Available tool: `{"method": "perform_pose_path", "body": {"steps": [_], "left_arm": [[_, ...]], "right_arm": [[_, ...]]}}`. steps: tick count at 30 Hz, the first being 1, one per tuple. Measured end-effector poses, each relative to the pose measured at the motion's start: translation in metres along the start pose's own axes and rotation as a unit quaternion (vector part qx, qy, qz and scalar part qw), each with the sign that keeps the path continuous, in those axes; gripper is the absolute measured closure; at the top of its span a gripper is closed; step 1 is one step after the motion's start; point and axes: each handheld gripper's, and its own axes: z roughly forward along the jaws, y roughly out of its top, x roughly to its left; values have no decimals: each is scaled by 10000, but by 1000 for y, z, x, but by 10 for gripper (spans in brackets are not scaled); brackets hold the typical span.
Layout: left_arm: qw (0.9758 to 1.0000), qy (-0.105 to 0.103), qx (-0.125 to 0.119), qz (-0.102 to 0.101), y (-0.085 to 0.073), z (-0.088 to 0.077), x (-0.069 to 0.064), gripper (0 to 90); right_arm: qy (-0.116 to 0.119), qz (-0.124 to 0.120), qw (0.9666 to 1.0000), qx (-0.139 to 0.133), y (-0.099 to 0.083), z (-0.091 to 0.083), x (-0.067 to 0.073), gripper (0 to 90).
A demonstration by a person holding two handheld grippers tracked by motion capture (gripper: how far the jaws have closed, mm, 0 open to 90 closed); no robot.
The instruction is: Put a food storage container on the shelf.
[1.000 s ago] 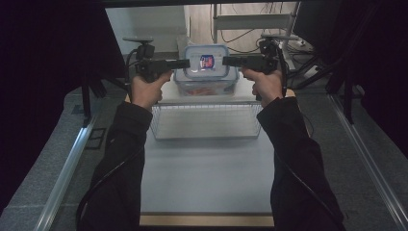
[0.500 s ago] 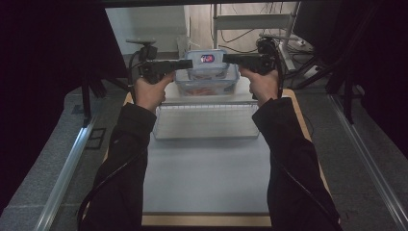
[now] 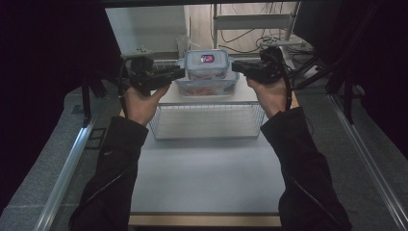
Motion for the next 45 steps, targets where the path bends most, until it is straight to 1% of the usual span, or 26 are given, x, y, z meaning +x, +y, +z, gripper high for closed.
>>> {"method": "perform_pose_path", "body": {"steps": [1, 2, 3, 4, 5, 6, 8, 10, 13, 15, 16, 18, 21, 23, 24, 25, 26, 27, 29, 31, 33, 36, 38, 40, 42, 45], "left_arm": [[10000, -3, 53, 23, -3, 2, -1, 805], [9999, 0, 94, 39, -4, 4, -2, 830], [9998, -31, 169, 48, -6, 8, -2, 849], [9998, -34, 194, 48, -7, 11, -3, 861], [9997, -39, 219, 63, -8, 15, -3, 866], [9996, -17, 257, 88, -8, 18, -4, 869], [9992, 97, 344, 152, -8, 25, -6, 868], [9990, 192, 337, 200, -7, 30, -6, 864], [9991, 212, 315, 169, -5, 34, -4, 857], [9989, 298, 335, 98, -4, 37, -3, 850], [9989, 316, 343, 96, -3, 39, -3, 848], [9983, 442, 375, 87, -2, 42, -1, 845], [9989, 358, 297, 54, -2, 41, -1, 831], [9988, 333, 309, 160, -5, 40, -6, 799], [9987, 337, 317, 207, -6, 39, -7, 760], [9986, 346, 330, 225, -8, 39, -10, 708], [9984, 356, 357, 272, -9, 38, -12, 628], [9979, 385, 384, 356, -10, 37, -14, 573], [9973, 394, 414, 471, -12, 35, -18, 488], [9973, 316, 426, 515, -15, 31, -22, 403], [9975, 213, 389, 544, -20, 27, -25, 350], [9968, 222, 450, 617, -28, 23, -30, 255], [9967, 191, 497, 616, -35, 21, -31, 224], [9971, 93, 505, 560, -43, 18, -32, 197], [9969, 85, 548, 561, -50, 15, -33, 148], [9963, 70, 624, 580, -62, 11, -35, 103]], "right_arm": [[115, -49, 9999, 32, -5, 0, 3, 869], [176, -91, 9998, 100, -9, 2, 5, 882], [237, -118, 9996, 138, -11, 4, 6, 894], [319, -149, 9992, 209, -15, 8, 9, 895], [344, -162, 9990, 241, -16, 10, 10, 895], [354, -202, 9988, 267, -17, 14, 12, 896], [315, -255, 9987, 315, -17, 19, 13, 896], [308, -222, 9987, 338, -16, 24, 13, 895], [310, -172, 9988, 331, -15, 27, 11, 896], [284, -137, 9990, 326, -15, 28, 10, 895], [270, -130, 9991, 311, -14, 29, 9, 895], [228, -121, 9992, 315, -14, 31, 7, 894], [227, -58, 9993, 298, -16, 32, 5, 885], [262, -104, 9991, 318, -18, 30, 5, 866], [263, -130, 9990, 331, -19, 29, 5, 845], [265, -121, 9990, 330, -20, 28, 5, 823], [276, -109, 9991, 302, -21, 26, 5, 795], [312, -67, 9990, 297, -22, 24, 5, 768], [365, -67, 9989, 289, -25, 21, 5, 704], [384, -98, 9988, 292, -30, 18, 7, 636], [396, -153, 9987, 277, -34, 15, 10, 586], [409, -262, 9983, 326, -42, 12, 14, 515], [395, -358, 9979, 363, -47, 11, 17, 470], [384, -480, 9972, 426, -52, 10, 20, 426], [360, -557, 9965, 504, -58, 8, 23, 384], [297, -690, 9955, 578, -67, 6, 27, 332]]}}
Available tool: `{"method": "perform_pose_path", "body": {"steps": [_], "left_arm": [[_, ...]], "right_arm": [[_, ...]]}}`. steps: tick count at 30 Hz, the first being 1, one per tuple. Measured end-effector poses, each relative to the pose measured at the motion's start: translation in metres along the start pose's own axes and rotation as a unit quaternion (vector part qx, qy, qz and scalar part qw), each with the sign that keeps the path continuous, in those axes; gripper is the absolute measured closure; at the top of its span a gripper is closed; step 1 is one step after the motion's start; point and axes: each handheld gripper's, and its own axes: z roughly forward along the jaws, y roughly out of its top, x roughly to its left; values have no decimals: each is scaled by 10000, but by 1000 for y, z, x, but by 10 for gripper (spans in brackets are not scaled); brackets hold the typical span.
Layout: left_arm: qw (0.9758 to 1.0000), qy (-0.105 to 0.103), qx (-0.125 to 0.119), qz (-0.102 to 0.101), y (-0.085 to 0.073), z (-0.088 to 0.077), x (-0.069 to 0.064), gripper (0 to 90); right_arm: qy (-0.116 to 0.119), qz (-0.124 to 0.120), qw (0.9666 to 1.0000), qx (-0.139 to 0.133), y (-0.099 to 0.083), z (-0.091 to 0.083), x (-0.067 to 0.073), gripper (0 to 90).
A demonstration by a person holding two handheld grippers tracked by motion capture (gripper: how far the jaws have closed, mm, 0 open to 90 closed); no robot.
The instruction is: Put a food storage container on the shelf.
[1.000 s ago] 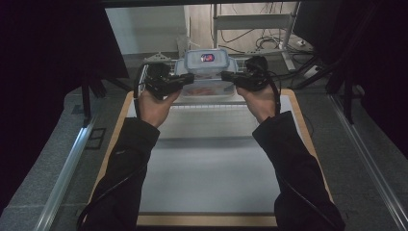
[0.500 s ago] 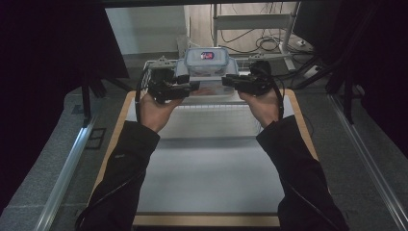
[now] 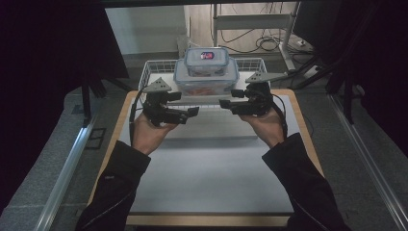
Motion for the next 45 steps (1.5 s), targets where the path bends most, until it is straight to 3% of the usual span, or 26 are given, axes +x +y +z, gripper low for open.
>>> {"method": "perform_pose_path", "body": {"steps": [10, 27, 31, 39, 45], "left_arm": [[9994, -135, 219, 225, -37, -8, -13, 35], [9991, 112, 254, 328, -98, -15, -29, 36], [9980, 225, 343, 480, -111, -19, -36, 36], [9982, 285, 400, 339, -143, -24, -39, 36], [9975, 432, 440, 340, -162, -31, -41, 35]], "right_arm": [[-59, -32, 9999, 105, -33, -8, 8, 174], [-134, -113, 9993, 315, -84, -23, 18, 58], [-114, -137, 9991, 374, -99, -28, 22, 30], [-139, -104, 9986, 498, -124, -35, 23, 31], [-147, -128, 9986, 489, -140, -40, 26, 32]]}}
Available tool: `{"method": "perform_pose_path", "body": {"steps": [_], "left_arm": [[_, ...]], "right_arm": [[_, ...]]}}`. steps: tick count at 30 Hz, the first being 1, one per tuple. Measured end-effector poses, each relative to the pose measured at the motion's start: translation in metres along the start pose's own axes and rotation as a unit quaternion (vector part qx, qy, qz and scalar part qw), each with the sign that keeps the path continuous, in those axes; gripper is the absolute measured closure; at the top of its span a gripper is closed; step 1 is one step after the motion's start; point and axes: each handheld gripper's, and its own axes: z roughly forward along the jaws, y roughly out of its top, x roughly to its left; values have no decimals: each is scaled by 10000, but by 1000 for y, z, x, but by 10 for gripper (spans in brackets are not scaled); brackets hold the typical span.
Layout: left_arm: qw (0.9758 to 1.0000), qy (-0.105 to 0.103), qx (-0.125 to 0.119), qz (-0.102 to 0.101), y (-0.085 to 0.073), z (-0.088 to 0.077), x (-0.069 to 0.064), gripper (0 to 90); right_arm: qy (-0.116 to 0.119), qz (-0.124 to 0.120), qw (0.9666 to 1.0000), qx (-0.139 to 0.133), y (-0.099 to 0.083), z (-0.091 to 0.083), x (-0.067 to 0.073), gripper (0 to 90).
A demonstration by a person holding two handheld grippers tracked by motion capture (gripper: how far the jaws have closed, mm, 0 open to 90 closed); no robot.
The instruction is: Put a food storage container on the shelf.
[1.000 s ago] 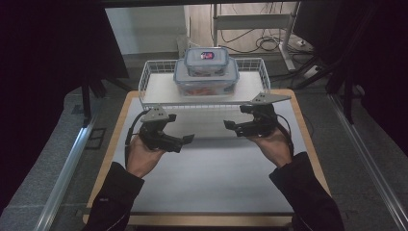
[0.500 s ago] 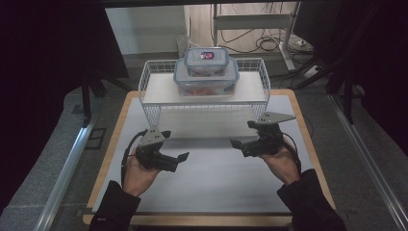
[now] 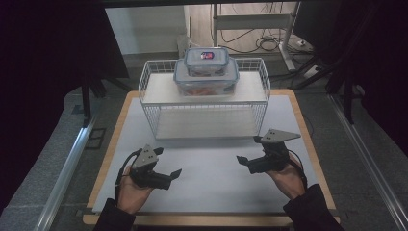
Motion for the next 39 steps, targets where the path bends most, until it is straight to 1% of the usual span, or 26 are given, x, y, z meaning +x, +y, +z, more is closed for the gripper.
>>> {"method": "perform_pose_path", "body": {"steps": [3, 7, 10, 13, 16, 22, 26, 31, 34, 35, 39], "left_arm": [[9999, 130, 72, 27, -12, -2, -3, 34], [9994, 289, 193, 92, -22, -4, -5, 31], [9992, 335, 219, 64, -28, -6, -6, 28], [9988, 374, 302, 58, -34, -6, -8, 27], [9985, 364, 410, 27, -40, -6, -10, 26], [9970, 384, 675, 15, -52, -3, -14, 20], [9964, 336, 771, -88, -58, -2, -18, 12], [9948, 263, 970, -174, -63, 1, -21, 7], [9949, 268, 958, -183, -63, 0, -20, 8], [9950, 255, 934, -237, -63, 0, -19, 9], [9954, 267, 876, -293, -63, -1, -16, 10]], "right_arm": [[-33, 24, 10000, 42, -10, -1, 1, 34], [-80, 56, 9998, 150, -23, -2, 2, 34], [-131, 53, 9996, 225, -31, -3, 2, 34], [-161, 71, 9995, 270, -38, -4, 2, 34], [-204, 55, 9992, 345, -44, -4, 4, 34], [-271, 23, 9984, 489, -55, -3, 6, 34], [-326, -26, 9977, 591, -64, -1, 8, 34], [-327, 54, 9967, 742, -75, 0, 9, 34], [-314, 92, 9957, 871, -79, 2, 9, 34], [-318, 97, 9955, 886, -80, 2, 9, 34], [-324, 67, 9955, 884, -79, 3, 9, 34]]}}
